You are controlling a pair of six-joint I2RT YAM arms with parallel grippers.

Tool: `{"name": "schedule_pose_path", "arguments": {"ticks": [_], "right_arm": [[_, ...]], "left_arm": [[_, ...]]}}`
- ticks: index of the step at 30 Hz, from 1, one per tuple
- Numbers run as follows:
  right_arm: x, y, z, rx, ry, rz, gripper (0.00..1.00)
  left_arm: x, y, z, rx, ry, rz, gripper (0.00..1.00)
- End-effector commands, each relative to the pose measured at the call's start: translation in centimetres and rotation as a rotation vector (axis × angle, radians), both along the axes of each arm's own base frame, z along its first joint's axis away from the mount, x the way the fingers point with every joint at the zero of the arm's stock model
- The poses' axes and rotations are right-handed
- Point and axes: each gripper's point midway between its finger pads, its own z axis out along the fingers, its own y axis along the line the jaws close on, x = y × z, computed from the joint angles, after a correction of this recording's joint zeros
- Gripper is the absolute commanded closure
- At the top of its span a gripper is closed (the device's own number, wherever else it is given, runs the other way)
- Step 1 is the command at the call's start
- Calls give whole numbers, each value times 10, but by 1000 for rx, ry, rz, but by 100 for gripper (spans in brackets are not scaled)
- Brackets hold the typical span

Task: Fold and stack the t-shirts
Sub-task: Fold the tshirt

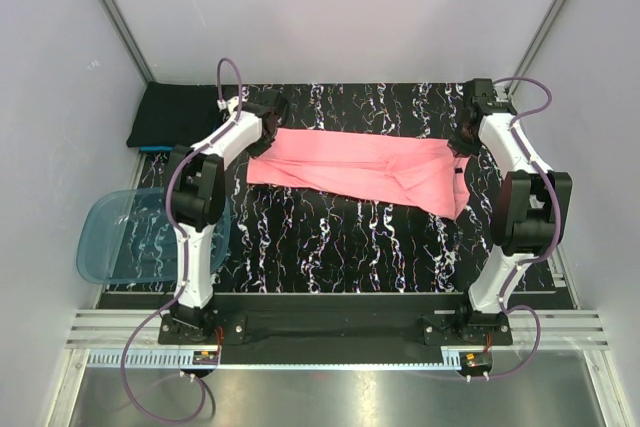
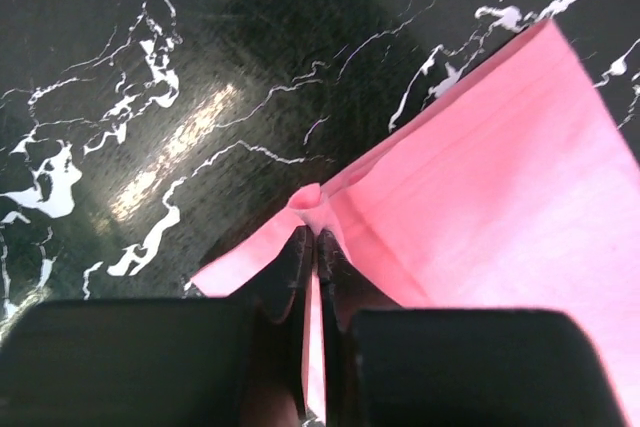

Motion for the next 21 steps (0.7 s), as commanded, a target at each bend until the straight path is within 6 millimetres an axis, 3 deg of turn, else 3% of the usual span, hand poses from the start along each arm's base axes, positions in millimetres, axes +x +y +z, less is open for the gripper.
{"name": "schedule_pose_path", "arguments": {"ticks": [1, 5, 10, 11, 13, 14, 16, 21], "right_arm": [[16, -3, 12, 0, -44, 15, 100], [18, -3, 11, 11, -52, 14, 100], [20, 1, 10, 30, -58, 21, 100], [21, 0, 10, 32, -61, 22, 100], [22, 2, 10, 38, -61, 26, 100], [22, 3, 9, 44, -58, 29, 100], [21, 4, 9, 51, -59, 29, 100], [20, 5, 9, 55, -61, 28, 100]], "left_arm": [[9, 5, 5, 16, -13, -2, 98], [5, 15, 13, 61, 0, 9, 56], [-5, 27, 36, 107, -1, 4, 52], [-12, 28, 33, 108, 16, -9, 52], [-11, 21, 44, 80, -10, -81, 52], [-22, 17, 31, 56, 30, -124, 52], [-25, 11, 34, 49, 14, -199, 51], [-44, 4, 10, 19, 47, -313, 50]]}}
